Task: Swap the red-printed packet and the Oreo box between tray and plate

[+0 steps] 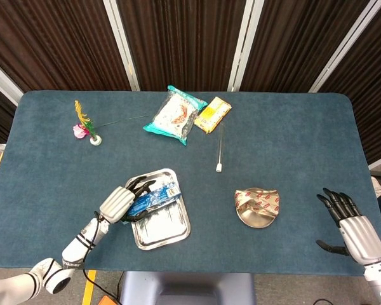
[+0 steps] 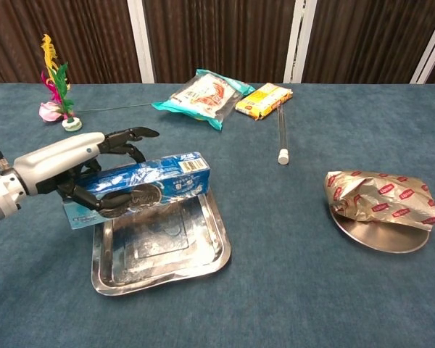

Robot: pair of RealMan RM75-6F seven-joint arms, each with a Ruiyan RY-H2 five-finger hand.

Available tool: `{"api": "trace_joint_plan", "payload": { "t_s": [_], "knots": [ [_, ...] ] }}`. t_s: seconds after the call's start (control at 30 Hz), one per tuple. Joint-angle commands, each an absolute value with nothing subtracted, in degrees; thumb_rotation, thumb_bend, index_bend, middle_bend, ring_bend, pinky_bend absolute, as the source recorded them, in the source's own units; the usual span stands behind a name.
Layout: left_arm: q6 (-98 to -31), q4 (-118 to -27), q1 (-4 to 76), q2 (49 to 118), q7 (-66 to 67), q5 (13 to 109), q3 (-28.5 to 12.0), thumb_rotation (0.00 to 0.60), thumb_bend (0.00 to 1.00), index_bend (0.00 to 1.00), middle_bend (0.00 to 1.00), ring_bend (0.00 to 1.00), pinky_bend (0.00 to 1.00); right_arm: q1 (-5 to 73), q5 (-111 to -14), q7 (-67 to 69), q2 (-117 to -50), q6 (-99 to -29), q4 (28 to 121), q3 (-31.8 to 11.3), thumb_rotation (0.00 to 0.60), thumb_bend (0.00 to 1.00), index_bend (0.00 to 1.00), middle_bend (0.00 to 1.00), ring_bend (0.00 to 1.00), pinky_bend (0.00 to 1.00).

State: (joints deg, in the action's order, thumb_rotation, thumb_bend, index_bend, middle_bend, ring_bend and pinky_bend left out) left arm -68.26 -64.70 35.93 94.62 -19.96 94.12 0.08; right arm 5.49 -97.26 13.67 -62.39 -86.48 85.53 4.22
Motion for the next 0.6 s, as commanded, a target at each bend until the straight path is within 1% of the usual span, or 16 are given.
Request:
{"api": "trace_joint_plan", "payload": {
  "t_s": [0.03,0.13,0.23,0.4,0.6],
  "knots": [
    [-69.10,-72.27,33.84,89.84,-16.33,92.51,0.57,0.600,0.34,0.00,0.00,0.00,0.06,5.34,-97.37,13.41,-62.33,-86.59,85.70,4.27,0.600,0.20,0.00,0.00,0.00,0.00],
    [-69.68,-77.30,32.64,87.19,-14.62,91.75,0.92,0.600,0.32,0.00,0.00,0.00,0.06,5.07,-97.43,13.19,-62.34,-87.11,85.84,4.16,0.600,0.20,0.00,0.00,0.00,0.00],
    [-69.67,-79.86,32.28,86.69,-13.68,91.39,0.85,0.600,0.32,0.00,0.00,0.00,0.06,5.07,-97.56,12.68,-62.53,-86.90,86.05,4.22,0.600,0.20,0.00,0.00,0.00,0.00],
    [-67.63,-79.30,33.34,89.24,-12.34,90.83,0.04,0.600,0.32,0.00,0.00,0.00,0.05,4.99,-98.94,12.05,-62.57,-87.10,86.44,4.83,0.600,0.20,0.00,0.00,0.00,0.00],
    [-65.69,-76.88,34.99,92.04,-12.82,90.16,-1.47,0.600,0.31,0.00,0.00,0.00,0.00,4.79,-98.80,12.73,-62.10,-87.47,86.13,4.76,0.600,0.20,0.00,0.00,0.00,0.00]
  ]
}}
